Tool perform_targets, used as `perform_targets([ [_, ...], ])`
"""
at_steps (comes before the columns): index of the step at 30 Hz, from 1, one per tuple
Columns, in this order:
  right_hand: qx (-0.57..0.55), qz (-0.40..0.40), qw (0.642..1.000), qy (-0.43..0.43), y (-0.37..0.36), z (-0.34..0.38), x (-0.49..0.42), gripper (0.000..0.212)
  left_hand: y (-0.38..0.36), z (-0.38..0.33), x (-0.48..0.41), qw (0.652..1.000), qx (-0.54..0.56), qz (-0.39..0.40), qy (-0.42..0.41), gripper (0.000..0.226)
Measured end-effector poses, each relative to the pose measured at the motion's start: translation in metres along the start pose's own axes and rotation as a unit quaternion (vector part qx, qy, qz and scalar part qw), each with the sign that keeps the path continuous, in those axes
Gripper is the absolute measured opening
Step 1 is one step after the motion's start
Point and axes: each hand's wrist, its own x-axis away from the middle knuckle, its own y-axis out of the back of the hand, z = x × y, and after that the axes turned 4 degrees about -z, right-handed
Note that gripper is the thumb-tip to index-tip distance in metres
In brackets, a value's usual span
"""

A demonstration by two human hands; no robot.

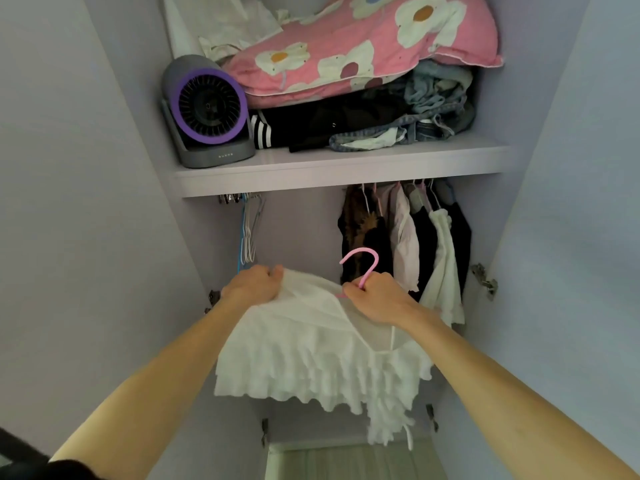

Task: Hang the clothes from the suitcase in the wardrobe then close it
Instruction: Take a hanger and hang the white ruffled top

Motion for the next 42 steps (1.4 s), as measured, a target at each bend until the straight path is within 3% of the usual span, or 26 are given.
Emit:
perform_targets([
  [3,-0.052,0.022,0.998,-0.012,-0.001,0.000,0.000,0.048,-0.003,-0.001,0.006,0.997,0.044,0.068,-0.015,0.060],
  [6,-0.061,0.015,0.998,-0.017,-0.005,0.000,-0.003,0.058,0.007,-0.018,0.022,0.975,0.139,0.129,-0.118,0.031],
  [8,-0.067,0.015,0.998,-0.014,-0.008,0.004,-0.005,0.062,0.005,-0.030,0.035,0.954,0.110,0.211,-0.180,0.024],
  [11,-0.086,0.015,0.996,0.004,-0.010,0.010,-0.005,0.062,-0.006,-0.042,0.043,0.954,0.027,0.174,-0.242,0.017],
  [15,-0.085,-0.087,0.989,0.085,-0.012,-0.006,0.010,0.034,0.004,-0.035,0.034,0.972,0.054,0.117,-0.195,0.040],
  [19,0.042,-0.055,0.988,0.142,-0.012,-0.038,0.024,0.045,0.021,-0.026,0.025,0.975,0.124,0.119,-0.138,0.036],
  [23,0.114,-0.102,0.969,0.192,-0.016,-0.045,0.027,0.023,0.029,-0.028,0.020,0.970,0.159,0.134,-0.124,0.039],
  [27,0.180,-0.169,0.931,0.270,-0.016,-0.052,0.024,0.015,0.037,-0.033,0.024,0.961,0.167,0.171,-0.139,0.034],
  [28,0.163,-0.177,0.934,0.264,-0.015,-0.051,0.024,0.014,0.038,-0.033,0.025,0.957,0.166,0.190,-0.146,0.031],
  [30,0.014,-0.204,0.960,0.191,-0.010,-0.043,0.028,0.015,0.038,-0.034,0.028,0.952,0.147,0.211,-0.165,0.029],
  [32,-0.152,-0.276,0.944,0.096,-0.003,-0.032,0.026,0.009,0.036,-0.033,0.028,0.959,0.110,0.190,-0.180,0.022],
  [33,-0.176,-0.289,0.940,0.050,0.002,-0.030,0.019,0.007,0.036,-0.033,0.029,0.961,0.101,0.178,-0.186,0.017],
  [37,-0.105,-0.142,0.976,-0.128,0.007,-0.042,0.000,0.029,0.035,-0.039,0.037,0.950,0.157,0.213,-0.166,0.043],
  [40,-0.117,-0.164,0.972,-0.118,0.001,-0.043,0.006,0.030,0.034,-0.038,0.038,0.947,0.114,0.227,-0.198,0.036],
  [42,-0.135,-0.140,0.978,-0.078,0.003,-0.037,0.012,0.047,0.034,-0.034,0.035,0.951,0.088,0.208,-0.213,0.021],
])
